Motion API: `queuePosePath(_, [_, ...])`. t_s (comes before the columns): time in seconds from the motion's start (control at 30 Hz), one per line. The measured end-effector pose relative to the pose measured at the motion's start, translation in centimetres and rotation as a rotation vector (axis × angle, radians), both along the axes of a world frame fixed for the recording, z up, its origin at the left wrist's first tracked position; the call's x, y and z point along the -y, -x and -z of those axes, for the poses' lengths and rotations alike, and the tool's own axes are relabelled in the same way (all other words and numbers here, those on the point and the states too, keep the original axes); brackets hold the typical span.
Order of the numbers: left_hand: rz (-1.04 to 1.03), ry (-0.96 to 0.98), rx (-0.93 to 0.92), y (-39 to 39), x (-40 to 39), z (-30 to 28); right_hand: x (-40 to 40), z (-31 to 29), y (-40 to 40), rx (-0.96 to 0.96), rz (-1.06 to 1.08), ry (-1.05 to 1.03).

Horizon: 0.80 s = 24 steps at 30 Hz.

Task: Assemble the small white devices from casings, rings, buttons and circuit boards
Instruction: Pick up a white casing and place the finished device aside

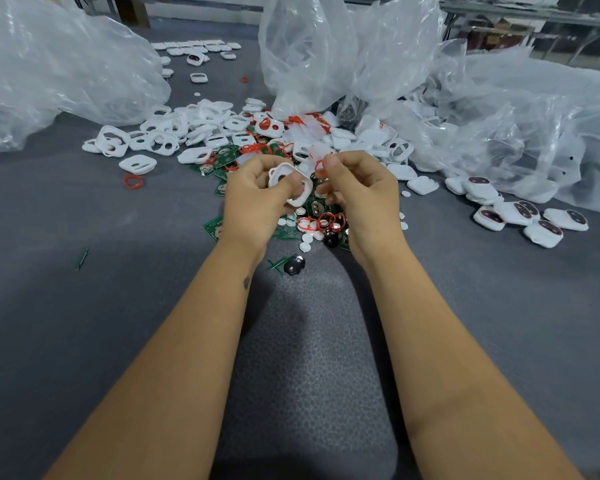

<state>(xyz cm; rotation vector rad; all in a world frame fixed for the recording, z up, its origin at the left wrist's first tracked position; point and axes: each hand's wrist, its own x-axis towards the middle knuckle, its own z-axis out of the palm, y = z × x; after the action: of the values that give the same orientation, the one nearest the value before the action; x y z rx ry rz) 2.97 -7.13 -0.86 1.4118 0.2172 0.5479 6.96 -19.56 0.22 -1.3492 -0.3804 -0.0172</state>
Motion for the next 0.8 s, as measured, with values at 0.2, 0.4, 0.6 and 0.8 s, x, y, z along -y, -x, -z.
queuePosePath(0.2, [-0.025, 0.0, -0.013, -0.12, 0.28, -0.03, -0.11, -0.06, -0.15, -0.066, 0.03, 0.016])
queuePosePath(0.4, [-0.021, -0.068, 0.049, -0.06, 0.04, -0.13, 0.18, -0.06, -0.16, -0.116, 0.047, 0.003])
queuePosePath(0.6, [0.019, 0.07, 0.06, 0.2, 0.04, -0.4, 0.46, -0.26, -0.23, -0.153, 0.017, -0.01])
queuePosePath(0.8, [0.068, 0.021, -0.083, 0.1, 0.1, -0.34, 0.29, 0.04, -0.42, -0.127, 0.054, 0.031])
